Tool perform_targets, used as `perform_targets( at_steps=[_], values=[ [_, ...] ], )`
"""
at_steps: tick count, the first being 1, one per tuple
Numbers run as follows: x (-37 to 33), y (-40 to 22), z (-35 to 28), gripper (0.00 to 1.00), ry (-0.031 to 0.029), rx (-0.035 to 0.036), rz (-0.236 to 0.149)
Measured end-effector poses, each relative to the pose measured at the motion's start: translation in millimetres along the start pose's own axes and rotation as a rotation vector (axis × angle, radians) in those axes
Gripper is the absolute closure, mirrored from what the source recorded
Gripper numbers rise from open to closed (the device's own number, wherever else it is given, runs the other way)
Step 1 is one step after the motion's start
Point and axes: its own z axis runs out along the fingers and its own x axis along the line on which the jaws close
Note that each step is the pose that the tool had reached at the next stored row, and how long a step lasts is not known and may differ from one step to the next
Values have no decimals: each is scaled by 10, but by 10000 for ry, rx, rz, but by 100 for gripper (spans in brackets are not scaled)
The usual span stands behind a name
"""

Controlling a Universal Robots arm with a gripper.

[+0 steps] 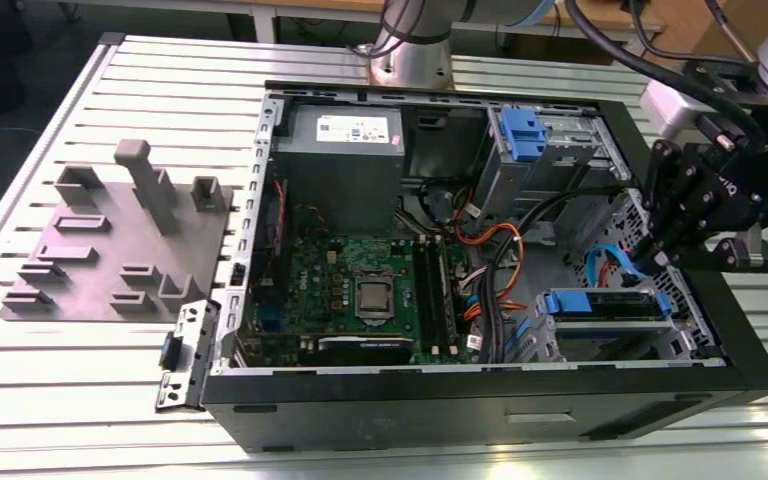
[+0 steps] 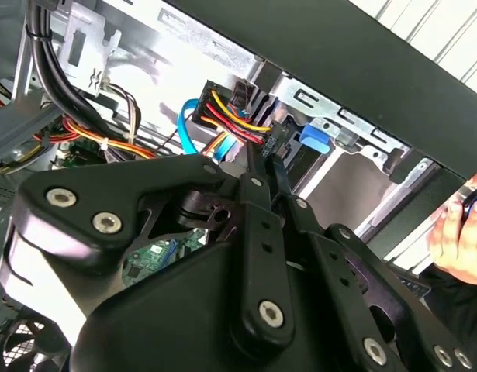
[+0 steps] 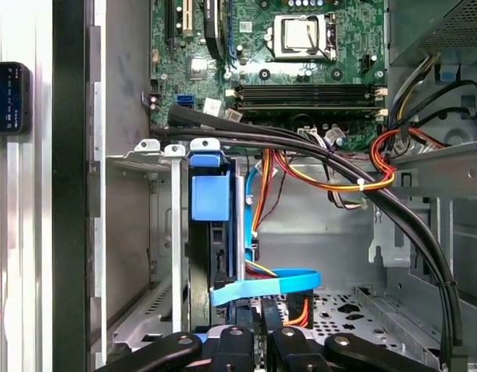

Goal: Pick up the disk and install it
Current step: 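Insert the first disk wire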

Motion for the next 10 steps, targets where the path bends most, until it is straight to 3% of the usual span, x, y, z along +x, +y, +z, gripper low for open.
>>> perform_targets(
  at_steps=[6,10],
  values=[
    [24,-1,16,84,2,114,3],
    [49,34,17,84,0,165,4]
  ],
)
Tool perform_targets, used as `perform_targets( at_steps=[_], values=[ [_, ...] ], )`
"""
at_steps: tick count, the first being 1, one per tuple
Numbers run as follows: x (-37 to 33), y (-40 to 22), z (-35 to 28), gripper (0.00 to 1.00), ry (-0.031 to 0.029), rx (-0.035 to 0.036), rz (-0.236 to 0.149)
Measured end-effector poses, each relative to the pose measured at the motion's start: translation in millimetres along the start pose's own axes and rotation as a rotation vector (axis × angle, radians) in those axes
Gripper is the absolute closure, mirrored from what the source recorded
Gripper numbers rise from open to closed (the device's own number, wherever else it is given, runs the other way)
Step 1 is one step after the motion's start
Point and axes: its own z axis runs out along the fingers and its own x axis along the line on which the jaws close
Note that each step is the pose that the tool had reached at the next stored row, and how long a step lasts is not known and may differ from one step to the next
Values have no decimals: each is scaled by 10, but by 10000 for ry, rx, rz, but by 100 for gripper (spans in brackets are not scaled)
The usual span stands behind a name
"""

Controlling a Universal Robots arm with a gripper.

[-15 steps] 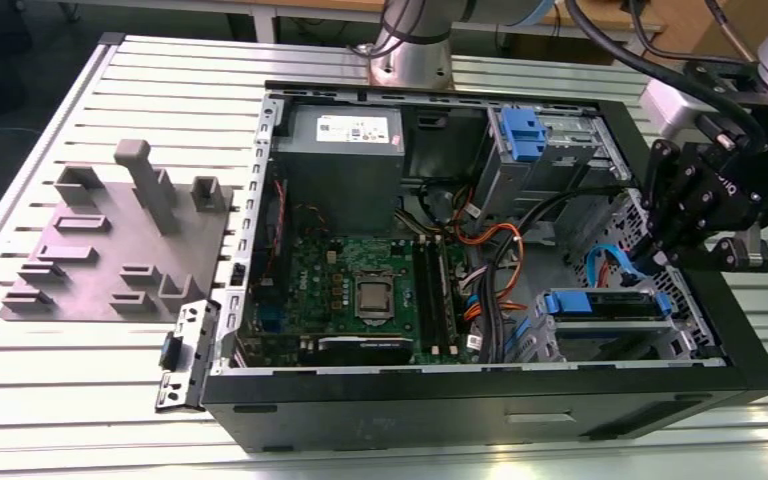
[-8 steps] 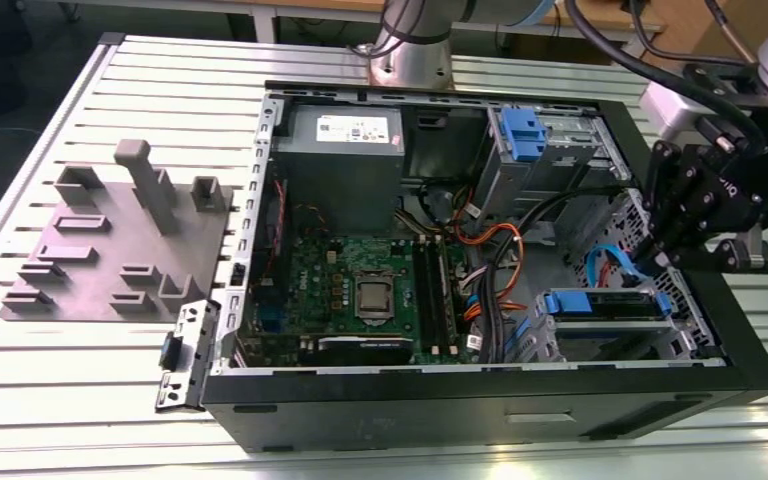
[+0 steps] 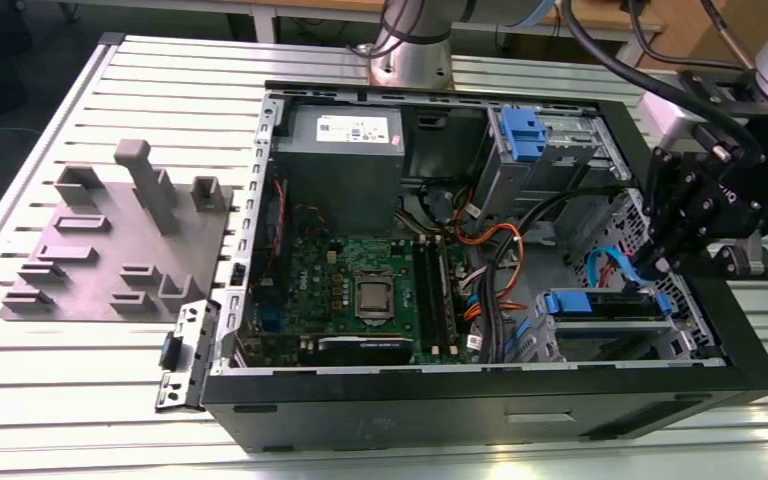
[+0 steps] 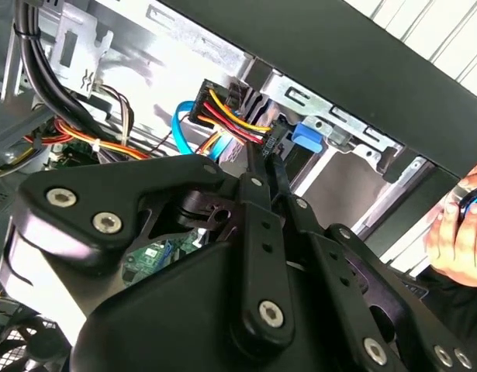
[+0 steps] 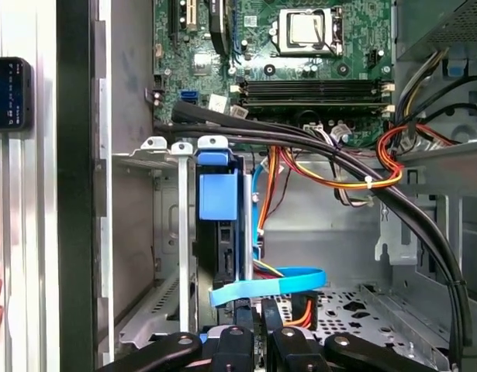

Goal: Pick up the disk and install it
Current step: 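Insert the first disk wire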

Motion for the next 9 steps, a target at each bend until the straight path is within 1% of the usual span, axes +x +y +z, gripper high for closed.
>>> perform_targets(
  at_steps=[4,6,9],
  values=[
    [12,59,1,84,-3,77,2],
    [24,65,1,84,-2,105,2],
    [67,70,3,84,3,144,4]
  ],
)
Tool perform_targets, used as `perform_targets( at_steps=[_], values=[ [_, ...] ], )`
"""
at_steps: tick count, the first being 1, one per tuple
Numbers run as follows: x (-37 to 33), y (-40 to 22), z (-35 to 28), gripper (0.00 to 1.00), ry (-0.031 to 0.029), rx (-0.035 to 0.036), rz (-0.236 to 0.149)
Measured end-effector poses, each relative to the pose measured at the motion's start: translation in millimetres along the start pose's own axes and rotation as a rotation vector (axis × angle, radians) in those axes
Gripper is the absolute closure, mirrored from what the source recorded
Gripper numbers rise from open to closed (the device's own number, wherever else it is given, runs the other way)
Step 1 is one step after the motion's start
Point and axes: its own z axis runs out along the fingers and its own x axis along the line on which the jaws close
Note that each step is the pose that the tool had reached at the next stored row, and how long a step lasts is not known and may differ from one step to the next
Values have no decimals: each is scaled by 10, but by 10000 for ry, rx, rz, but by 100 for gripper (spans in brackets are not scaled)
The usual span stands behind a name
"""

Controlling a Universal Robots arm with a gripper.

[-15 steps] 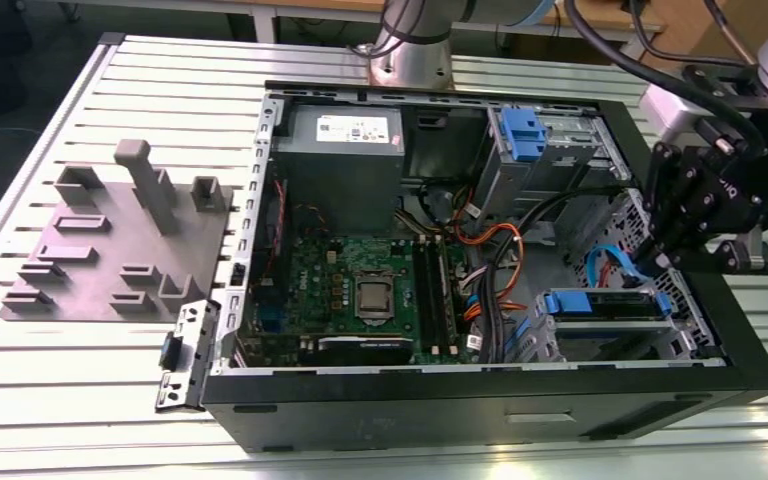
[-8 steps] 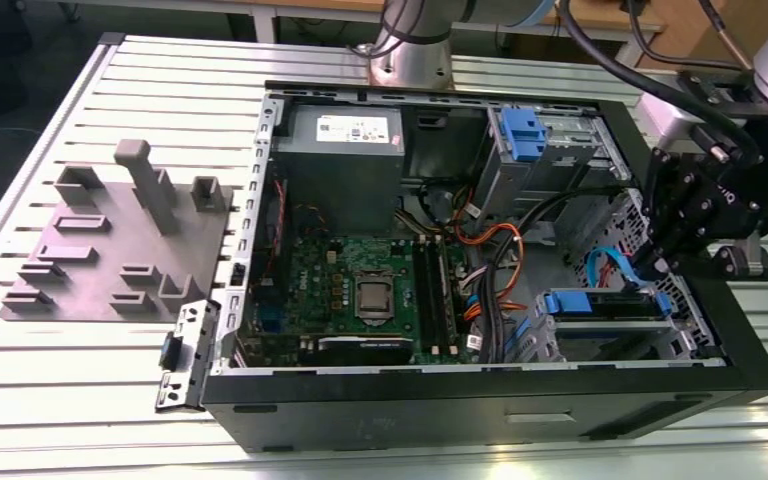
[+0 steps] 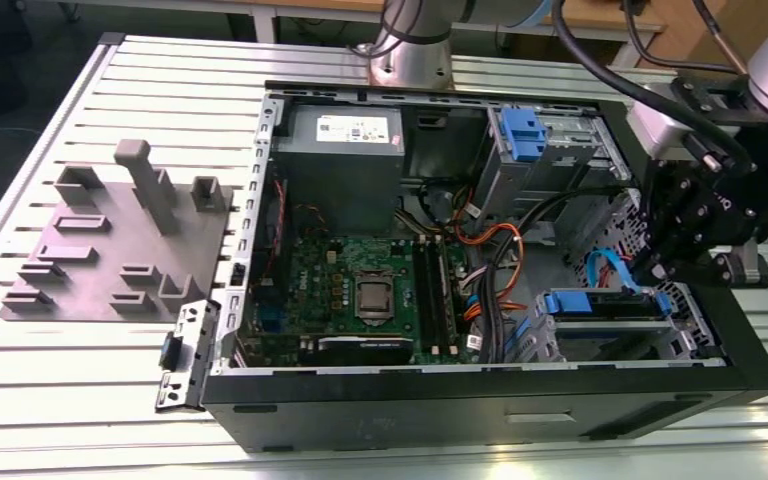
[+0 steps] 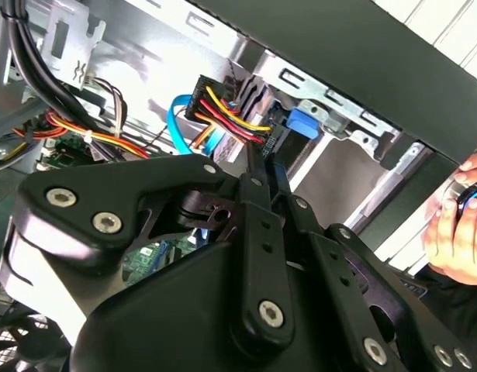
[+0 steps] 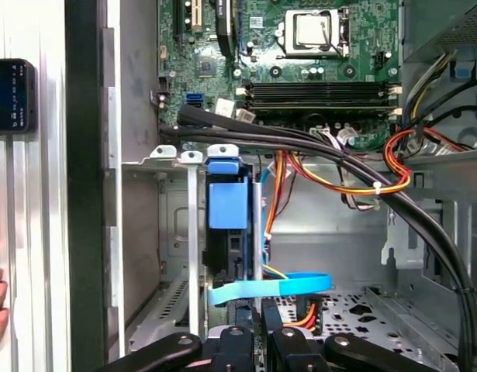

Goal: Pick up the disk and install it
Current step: 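Insert the first disk wire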

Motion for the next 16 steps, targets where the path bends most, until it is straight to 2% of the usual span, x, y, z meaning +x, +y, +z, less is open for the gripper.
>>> perform_targets(
  at_steps=[8,12,16],
  values=[
    [34,97,33,84,2,187,5],
    [44,139,43,84,15,396,9],
    [49,179,46,84,11,558,-10]
  ],
)
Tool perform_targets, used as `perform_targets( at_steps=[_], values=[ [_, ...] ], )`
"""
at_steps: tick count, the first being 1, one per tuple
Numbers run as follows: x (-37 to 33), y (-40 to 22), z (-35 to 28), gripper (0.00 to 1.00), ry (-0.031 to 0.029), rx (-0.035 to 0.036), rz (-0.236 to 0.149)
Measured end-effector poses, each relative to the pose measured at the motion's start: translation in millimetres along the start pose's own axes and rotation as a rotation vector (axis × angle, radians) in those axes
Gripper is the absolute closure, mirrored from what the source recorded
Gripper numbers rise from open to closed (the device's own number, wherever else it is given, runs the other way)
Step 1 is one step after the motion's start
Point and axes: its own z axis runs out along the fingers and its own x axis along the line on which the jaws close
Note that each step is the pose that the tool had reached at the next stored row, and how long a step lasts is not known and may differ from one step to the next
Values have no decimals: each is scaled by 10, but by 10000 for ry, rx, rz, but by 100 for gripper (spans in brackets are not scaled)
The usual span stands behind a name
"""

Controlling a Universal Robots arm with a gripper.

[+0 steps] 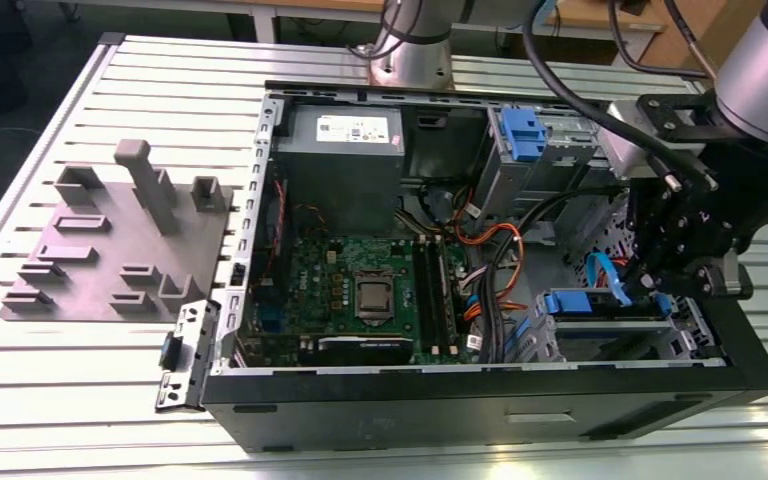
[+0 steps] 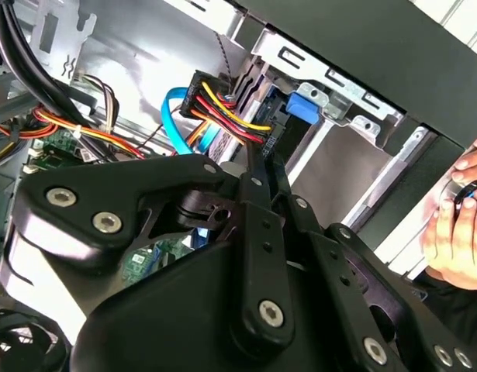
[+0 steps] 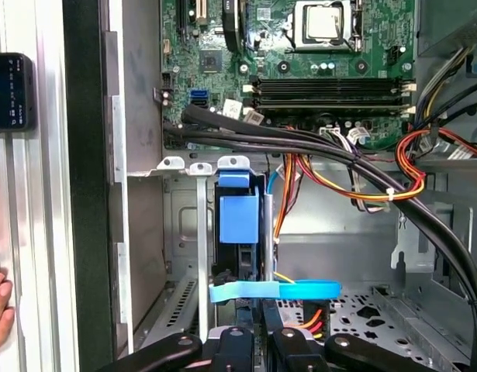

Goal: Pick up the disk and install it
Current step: 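Insert the first disk wire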

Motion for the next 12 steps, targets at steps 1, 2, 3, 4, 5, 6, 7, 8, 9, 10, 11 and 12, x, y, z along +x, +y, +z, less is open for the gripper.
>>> perform_targets(
  at_steps=[1,2,3,4,5,6,7,8,9,10,11,12],
  values=[
    [1,9,4,84,-1,33,-14],
    [2,15,8,84,-1,59,-31],
    [2,19,13,84,-2,78,-53],
    [2,24,19,84,-5,90,-77],
    [2,26,24,84,-8,104,-107],
    [4,26,25,84,-10,109,-181],
    [4,26,26,84,-14,112,-282],
    [4,26,28,84,-19,116,-391],
    [6,27,30,84,-26,118,-478],
    [10,29,32,84,-29,127,-532],
    [16,36,35,84,-31,158,-551],
    [21,43,40,84,-32,197,-556]
  ],
)
